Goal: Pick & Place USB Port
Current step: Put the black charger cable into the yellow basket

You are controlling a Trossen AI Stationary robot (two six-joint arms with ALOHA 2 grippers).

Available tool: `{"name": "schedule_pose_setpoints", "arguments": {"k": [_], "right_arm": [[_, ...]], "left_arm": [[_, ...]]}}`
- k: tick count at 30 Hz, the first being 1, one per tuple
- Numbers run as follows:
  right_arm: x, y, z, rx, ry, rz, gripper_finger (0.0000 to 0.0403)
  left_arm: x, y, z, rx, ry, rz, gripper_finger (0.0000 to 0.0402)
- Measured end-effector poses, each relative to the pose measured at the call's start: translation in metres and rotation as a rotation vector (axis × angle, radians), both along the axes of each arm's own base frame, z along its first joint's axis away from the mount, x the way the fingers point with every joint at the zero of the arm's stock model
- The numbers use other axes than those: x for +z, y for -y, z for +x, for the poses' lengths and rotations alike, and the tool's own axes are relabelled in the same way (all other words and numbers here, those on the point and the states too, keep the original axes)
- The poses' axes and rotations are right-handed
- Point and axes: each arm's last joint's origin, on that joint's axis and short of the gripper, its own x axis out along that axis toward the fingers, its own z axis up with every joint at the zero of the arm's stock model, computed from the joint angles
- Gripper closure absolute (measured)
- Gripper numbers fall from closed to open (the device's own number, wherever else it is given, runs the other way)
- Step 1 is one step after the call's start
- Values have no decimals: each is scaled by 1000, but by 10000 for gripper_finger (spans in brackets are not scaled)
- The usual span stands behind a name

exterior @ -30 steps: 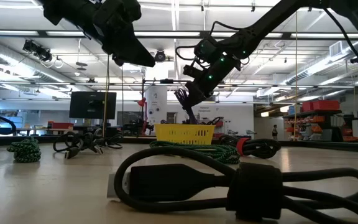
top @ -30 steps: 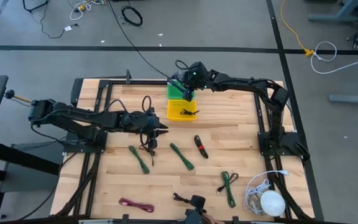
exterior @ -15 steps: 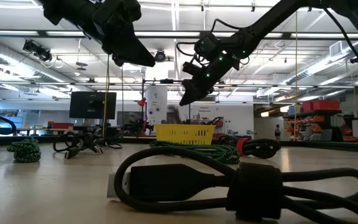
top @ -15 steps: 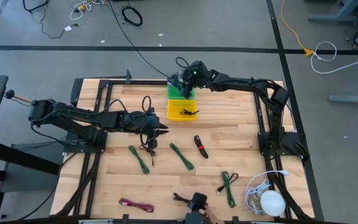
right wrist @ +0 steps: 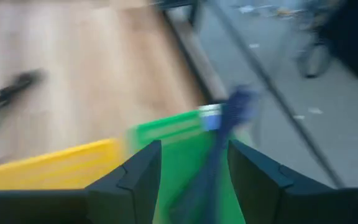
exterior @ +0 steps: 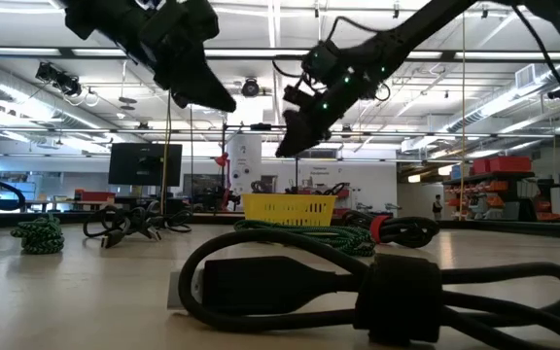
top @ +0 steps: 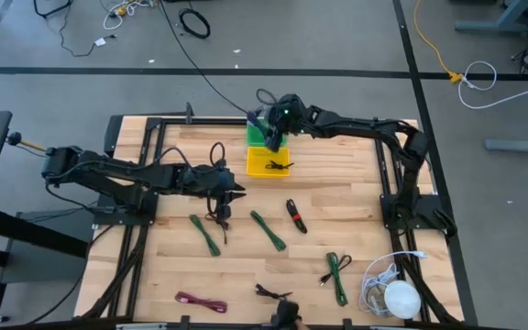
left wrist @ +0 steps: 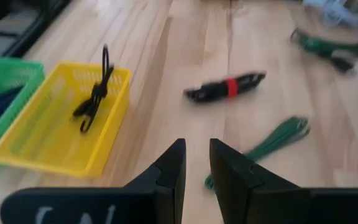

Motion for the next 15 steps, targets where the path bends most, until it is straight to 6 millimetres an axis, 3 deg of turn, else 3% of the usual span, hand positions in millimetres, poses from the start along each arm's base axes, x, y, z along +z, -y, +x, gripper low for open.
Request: {"name": "schedule_pose_setpoints", "arguments": {"k": [8,12,15], "right_arm": [[19,-79,7,260,-73,95,219],[25,-123,14,408,-55,162,219],[27,-155,19,499,-41,186,219]], "left_arm": [[-22,-1,-19,-20,-310,51,323],[-28,-4,-29,-45,-456,236,323],[-29,-8,-32,-180,-538,410,323]]}}
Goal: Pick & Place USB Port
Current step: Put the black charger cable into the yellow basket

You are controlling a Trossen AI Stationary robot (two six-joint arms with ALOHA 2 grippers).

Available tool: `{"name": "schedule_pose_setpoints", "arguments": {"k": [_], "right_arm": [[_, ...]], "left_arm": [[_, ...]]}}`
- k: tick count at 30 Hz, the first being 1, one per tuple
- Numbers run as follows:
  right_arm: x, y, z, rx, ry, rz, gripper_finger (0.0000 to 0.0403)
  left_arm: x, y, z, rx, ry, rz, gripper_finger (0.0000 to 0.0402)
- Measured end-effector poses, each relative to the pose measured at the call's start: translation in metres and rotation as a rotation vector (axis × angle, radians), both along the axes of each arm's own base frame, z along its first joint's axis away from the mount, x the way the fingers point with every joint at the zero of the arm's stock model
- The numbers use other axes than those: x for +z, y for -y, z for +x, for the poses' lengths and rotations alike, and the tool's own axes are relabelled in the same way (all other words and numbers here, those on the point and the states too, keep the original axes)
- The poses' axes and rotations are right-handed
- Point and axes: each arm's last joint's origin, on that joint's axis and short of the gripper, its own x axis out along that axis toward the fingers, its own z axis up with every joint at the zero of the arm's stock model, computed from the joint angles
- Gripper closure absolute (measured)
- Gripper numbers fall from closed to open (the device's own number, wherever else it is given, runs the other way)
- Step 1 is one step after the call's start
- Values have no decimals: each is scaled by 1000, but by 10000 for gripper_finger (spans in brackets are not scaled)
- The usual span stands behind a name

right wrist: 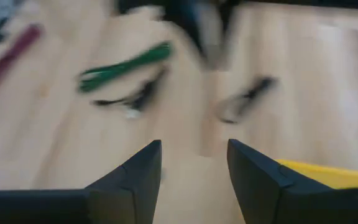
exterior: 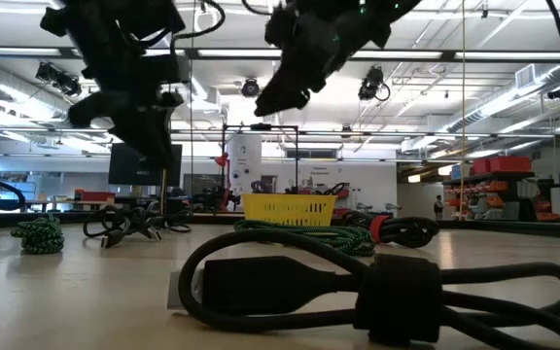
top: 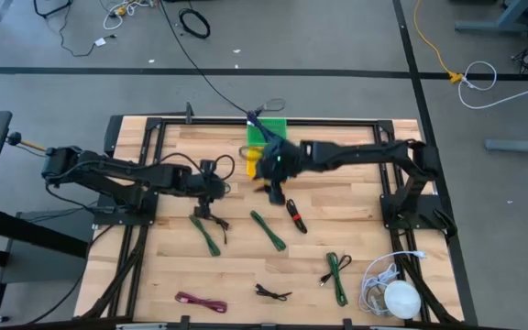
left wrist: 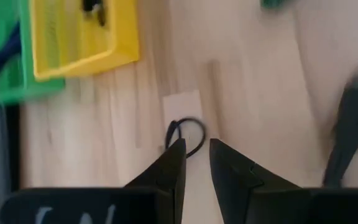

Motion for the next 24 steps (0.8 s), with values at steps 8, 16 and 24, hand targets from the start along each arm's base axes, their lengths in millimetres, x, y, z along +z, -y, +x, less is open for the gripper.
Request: {"name": "schedule_pose_setpoints", "arguments": {"k": [8,16,24], "right_arm": [[7,-72,6,158,88,-11,219],[9,-109,3,180,116,-80,219],[9,-118,2,200,122,-80,219]], "left_arm": [[-15,-21,1,0,-132,40,323],[-46,-35,11,12,-271,22,323],[-56,-38,19,14,-277,70,296]]}}
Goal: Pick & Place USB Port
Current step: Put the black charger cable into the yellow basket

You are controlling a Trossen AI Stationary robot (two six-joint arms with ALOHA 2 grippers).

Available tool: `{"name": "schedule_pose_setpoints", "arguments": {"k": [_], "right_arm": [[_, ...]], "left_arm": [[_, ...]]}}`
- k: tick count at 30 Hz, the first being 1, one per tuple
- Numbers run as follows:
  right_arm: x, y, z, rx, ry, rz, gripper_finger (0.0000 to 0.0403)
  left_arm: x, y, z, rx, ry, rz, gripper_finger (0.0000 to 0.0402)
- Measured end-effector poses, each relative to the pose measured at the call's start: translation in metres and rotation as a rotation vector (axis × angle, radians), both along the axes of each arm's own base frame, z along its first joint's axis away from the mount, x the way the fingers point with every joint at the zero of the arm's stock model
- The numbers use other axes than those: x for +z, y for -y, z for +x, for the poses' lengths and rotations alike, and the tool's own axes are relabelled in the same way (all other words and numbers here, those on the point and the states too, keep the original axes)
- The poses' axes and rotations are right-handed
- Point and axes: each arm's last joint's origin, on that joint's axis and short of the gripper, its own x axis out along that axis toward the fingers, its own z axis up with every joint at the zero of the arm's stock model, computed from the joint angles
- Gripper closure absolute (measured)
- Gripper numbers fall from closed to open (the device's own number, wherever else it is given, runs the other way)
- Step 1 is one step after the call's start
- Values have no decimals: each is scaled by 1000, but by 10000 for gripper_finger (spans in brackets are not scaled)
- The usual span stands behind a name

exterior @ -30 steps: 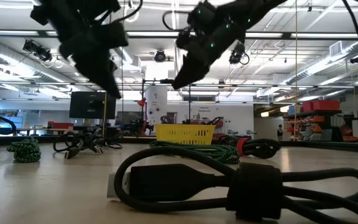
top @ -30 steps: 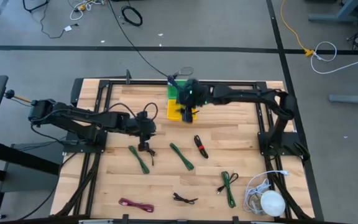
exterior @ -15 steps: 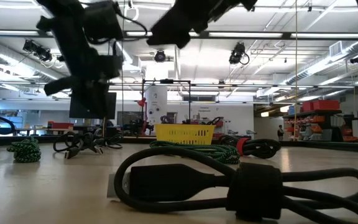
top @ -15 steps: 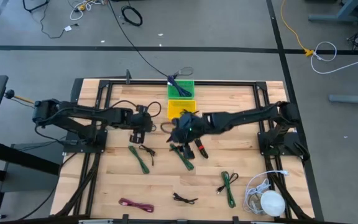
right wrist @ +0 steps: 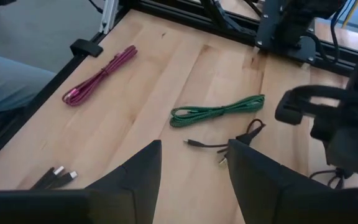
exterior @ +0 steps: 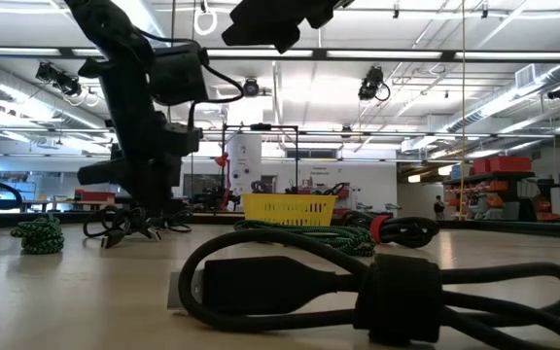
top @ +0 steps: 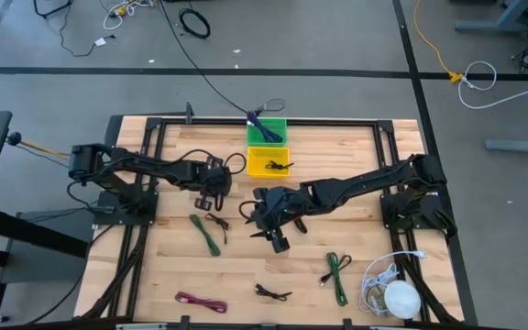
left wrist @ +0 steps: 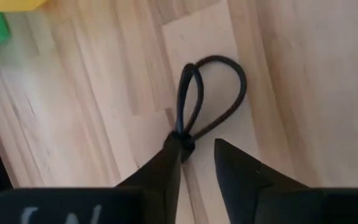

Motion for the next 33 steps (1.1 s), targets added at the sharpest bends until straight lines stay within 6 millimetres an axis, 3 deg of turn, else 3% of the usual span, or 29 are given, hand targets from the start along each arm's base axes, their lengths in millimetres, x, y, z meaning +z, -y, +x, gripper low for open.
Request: {"name": "schedule_pose_setpoints", "arguments": {"k": [8,14,17,21,22,27,33], "right_arm": [[0,0,0,0,4,1,219],[0,0,0,-7,1,9,219],[0,0,0,-10,-3,13,219],[0,0,0,-11,-3,14,219],[0,0,0,-12,-3,14,219],[0,1,0,-31,-6,0,219],[-5,7,-2,-136,-46,-88,219]], "left_arm": [[-7,-3,2,-8,-23,-23,243],[-21,-7,9,1,-38,-5,238],[-22,-9,9,21,-30,-5,269],[-20,-10,10,62,-3,5,373],[-20,-10,10,78,1,2,384],[-19,-10,8,162,20,4,395],[2,-7,-4,227,73,-37,398]]}}
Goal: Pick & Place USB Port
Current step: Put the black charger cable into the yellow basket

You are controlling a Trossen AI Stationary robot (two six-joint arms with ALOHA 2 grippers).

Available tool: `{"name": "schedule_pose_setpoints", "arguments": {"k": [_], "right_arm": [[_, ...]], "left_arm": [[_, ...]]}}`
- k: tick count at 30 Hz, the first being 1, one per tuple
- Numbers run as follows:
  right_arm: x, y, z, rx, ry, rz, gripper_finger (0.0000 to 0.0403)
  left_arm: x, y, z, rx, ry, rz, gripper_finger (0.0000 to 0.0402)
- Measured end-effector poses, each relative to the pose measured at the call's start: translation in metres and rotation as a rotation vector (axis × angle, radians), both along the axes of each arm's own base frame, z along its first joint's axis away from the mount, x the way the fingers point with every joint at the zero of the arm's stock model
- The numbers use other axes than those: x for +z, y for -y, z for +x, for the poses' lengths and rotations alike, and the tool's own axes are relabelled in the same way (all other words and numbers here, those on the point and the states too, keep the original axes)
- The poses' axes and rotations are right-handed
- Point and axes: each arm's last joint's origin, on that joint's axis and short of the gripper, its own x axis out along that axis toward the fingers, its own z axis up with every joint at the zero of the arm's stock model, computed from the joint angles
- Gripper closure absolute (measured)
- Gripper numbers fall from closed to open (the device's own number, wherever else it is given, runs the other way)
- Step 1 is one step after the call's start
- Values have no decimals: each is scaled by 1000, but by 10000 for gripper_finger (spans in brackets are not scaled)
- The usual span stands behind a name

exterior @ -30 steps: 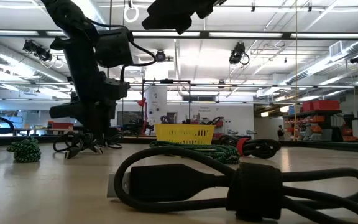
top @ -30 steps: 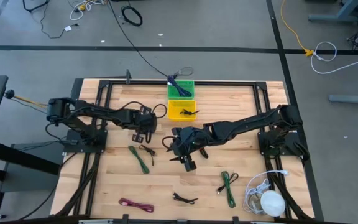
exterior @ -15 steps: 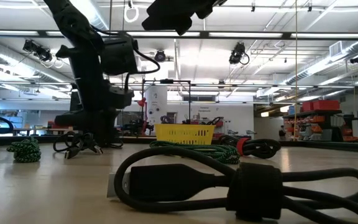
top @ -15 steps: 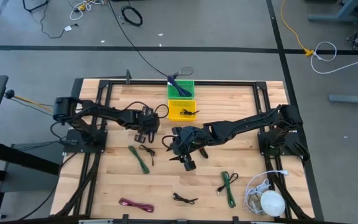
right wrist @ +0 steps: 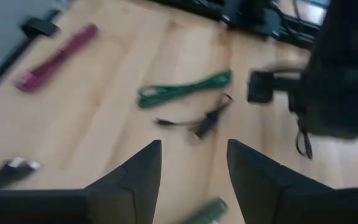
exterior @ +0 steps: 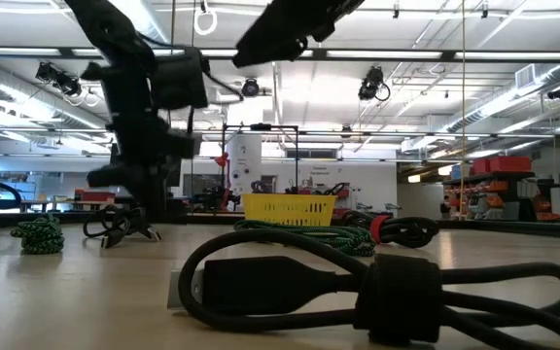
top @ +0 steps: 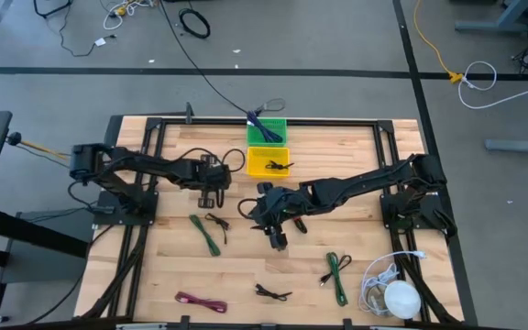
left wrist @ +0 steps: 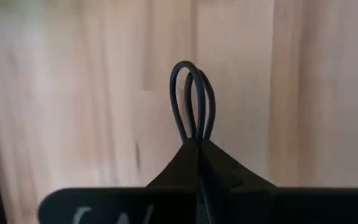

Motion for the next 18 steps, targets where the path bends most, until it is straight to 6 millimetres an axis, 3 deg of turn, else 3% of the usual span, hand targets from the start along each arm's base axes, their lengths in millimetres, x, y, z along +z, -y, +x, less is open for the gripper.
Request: {"name": "schedule_pose_setpoints", "arguments": {"k": [12,18], "right_arm": [[-3,10,-2,-139,-31,-69,219],[-4,9,-3,-143,-46,-67,219]], "left_arm": [[79,6,-5,21,600,-147,400],[97,3,8,-30,856,-246,400]]}}
